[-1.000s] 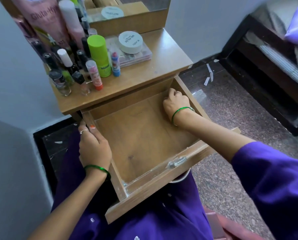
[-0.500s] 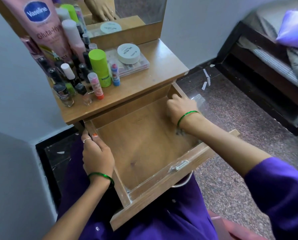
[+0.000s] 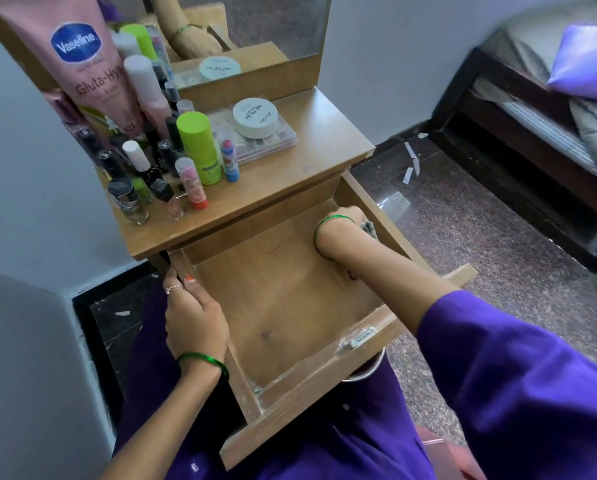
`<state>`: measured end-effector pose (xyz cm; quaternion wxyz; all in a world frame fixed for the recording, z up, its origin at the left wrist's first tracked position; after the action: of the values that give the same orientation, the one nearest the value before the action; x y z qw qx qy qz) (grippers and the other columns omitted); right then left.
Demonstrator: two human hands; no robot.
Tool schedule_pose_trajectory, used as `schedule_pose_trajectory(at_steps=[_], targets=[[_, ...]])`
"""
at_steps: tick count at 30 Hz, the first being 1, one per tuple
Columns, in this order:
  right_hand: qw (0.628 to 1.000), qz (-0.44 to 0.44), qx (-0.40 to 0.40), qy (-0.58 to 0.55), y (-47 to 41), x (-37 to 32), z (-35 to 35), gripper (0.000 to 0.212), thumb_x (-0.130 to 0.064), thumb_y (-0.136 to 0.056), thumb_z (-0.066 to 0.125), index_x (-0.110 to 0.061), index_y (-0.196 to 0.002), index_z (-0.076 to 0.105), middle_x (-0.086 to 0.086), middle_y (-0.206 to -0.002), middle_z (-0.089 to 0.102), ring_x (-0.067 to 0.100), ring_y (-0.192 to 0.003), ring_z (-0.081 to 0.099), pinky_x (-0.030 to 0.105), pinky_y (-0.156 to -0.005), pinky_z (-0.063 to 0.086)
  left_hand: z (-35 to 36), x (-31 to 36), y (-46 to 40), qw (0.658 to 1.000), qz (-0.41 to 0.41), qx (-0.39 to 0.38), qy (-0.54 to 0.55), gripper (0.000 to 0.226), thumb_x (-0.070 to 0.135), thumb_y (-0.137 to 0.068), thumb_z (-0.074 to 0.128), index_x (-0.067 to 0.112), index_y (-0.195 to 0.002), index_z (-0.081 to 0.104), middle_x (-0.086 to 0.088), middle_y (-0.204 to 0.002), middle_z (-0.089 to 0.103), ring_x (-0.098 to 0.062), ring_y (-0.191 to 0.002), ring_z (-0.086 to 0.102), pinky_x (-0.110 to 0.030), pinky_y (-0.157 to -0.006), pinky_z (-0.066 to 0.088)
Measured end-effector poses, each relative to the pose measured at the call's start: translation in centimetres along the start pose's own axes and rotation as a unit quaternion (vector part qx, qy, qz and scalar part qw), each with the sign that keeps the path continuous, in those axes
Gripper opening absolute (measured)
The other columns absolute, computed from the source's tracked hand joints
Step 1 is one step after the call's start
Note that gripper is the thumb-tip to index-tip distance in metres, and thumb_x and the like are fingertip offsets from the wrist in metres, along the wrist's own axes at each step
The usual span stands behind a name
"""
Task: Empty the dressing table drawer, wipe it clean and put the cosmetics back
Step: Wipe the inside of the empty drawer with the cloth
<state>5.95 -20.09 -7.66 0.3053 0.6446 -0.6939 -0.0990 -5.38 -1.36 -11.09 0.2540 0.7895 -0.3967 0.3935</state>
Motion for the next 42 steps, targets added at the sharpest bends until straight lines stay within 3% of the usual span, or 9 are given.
schedule_pose_trajectory(at_steps=[3, 6, 11, 17, 21, 25, 28, 34, 42], targets=[[0.995, 0.029, -0.069, 0.071, 1.6, 0.4, 0.9, 0.014, -0.014, -0.089, 0.053, -0.015, -0.097, 0.065, 0.001, -0.089, 0.063, 0.021, -0.079, 0.059, 0.022, -0.070, 0.043, 0.0, 0.2, 0.1, 1.000, -0.002, -0.001, -0.003, 0.040, 0.019, -0.103, 0.029, 0.007, -0.140, 0.036, -0.019, -0.110, 0.063, -0.024, -0.086, 0.057, -0.032, -0.068, 0.036], [0.997, 0.005, 0.074, -0.003, 0.9, -0.3, 1.2, 0.031, -0.007, -0.086, 0.055, -0.013, -0.115, 0.062, 0.006, -0.119, 0.060, 0.029, -0.116, 0.052, 0.034, -0.085, 0.047, -0.1, 0.2, -0.1, 1.000, -0.003, 0.002, 0.000, 0.040, 0.020, -0.103, 0.029, 0.007, -0.141, 0.035, -0.016, -0.110, 0.062, -0.030, -0.092, 0.060, -0.031, -0.068, 0.037], [0.968, -0.042, 0.243, -0.047, -1.0, 0.2, 1.6, 0.033, -0.008, -0.098, 0.030, -0.003, -0.121, 0.053, 0.019, -0.129, 0.043, 0.037, -0.120, 0.039, 0.044, -0.080, 0.041, 0.0, 0.1, -0.2, 1.000, -0.001, 0.000, 0.004, 0.040, 0.017, -0.103, 0.030, 0.005, -0.140, 0.036, -0.001, -0.091, 0.051, -0.013, -0.076, 0.048, -0.029, -0.067, 0.037], [0.985, -0.027, 0.164, -0.036, -0.3, 2.5, 2.7, 0.029, -0.013, -0.098, 0.038, -0.003, -0.123, 0.051, 0.016, -0.125, 0.048, 0.036, -0.118, 0.046, 0.042, -0.083, 0.046, 0.2, -0.3, -0.4, 1.000, -0.012, 0.003, -0.002, 0.042, 0.022, -0.103, 0.029, 0.008, -0.141, 0.035, -0.017, -0.114, 0.063, -0.034, -0.099, 0.062, -0.032, -0.069, 0.037], [0.996, -0.042, -0.010, 0.084, 2.8, 4.3, 3.3, 0.040, -0.012, -0.087, 0.058, -0.012, -0.127, 0.052, 0.007, -0.132, 0.052, 0.029, -0.121, 0.052, 0.037, -0.088, 0.045, 0.1, -0.5, -0.3, 1.000, -0.017, -0.005, 0.002, 0.042, 0.022, -0.103, 0.029, 0.010, -0.143, 0.034, -0.018, -0.119, 0.062, -0.033, -0.102, 0.062, -0.030, -0.068, 0.038], [0.984, -0.036, 0.142, -0.105, 2.5, 4.9, 0.9, 0.030, -0.027, -0.087, 0.061, -0.014, -0.113, 0.055, 0.012, -0.119, 0.055, 0.034, -0.110, 0.055, 0.038, -0.081, 0.045, 0.3, -0.5, -0.1, 1.000, -0.017, -0.007, 0.011, 0.042, 0.022, -0.103, 0.028, 0.012, -0.143, 0.034, -0.012, -0.112, 0.064, -0.018, -0.084, 0.058, -0.025, -0.059, 0.035], [0.943, -0.007, 0.249, -0.221, 1.1, 3.5, -0.1, 0.037, -0.018, -0.089, 0.059, -0.007, -0.121, 0.044, 0.016, -0.124, 0.047, 0.036, -0.115, 0.049, 0.043, -0.084, 0.046, 0.3, -0.5, -0.1, 1.000, -0.018, -0.002, 0.018, 0.041, 0.023, -0.103, 0.028, 0.012, -0.141, 0.036, -0.008, -0.100, 0.063, -0.019, -0.079, 0.058, -0.025, -0.053, 0.032], [0.921, 0.090, 0.159, -0.345, -1.6, -0.9, 2.0, 0.036, -0.008, -0.089, 0.049, -0.001, -0.124, 0.048, 0.023, -0.128, 0.047, 0.041, -0.123, 0.041, 0.043, -0.099, 0.040, 0.2, -0.6, -0.3, 0.999, -0.027, -0.003, 0.041, 0.040, 0.023, -0.103, 0.029, 0.013, -0.140, 0.039, -0.010, -0.112, 0.064, -0.011, -0.082, 0.052, -0.029, -0.067, 0.036], [0.922, -0.212, 0.153, -0.285, 3.5, -11.2, 2.0, 0.022, -0.023, -0.091, 0.055, -0.008, -0.105, 0.062, 0.015, -0.110, 0.064, 0.031, -0.101, 0.060, 0.027, -0.081, 0.045, 0.2, -1.0, -0.9, 0.996, -0.051, -0.003, 0.068, 0.040, 0.023, -0.103, 0.029, 0.016, -0.141, 0.039, -0.011, -0.123, 0.061, -0.027, -0.108, 0.059, -0.027, -0.074, 0.036]])
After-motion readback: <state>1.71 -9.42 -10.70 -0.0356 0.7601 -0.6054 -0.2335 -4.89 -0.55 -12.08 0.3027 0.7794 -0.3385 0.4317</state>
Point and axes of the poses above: each hand's wrist, its own y-axis away from the middle knuckle, its own z-axis out of the palm, x = y × z, the point moved 2 cm from there along -y, towards the middle knuckle
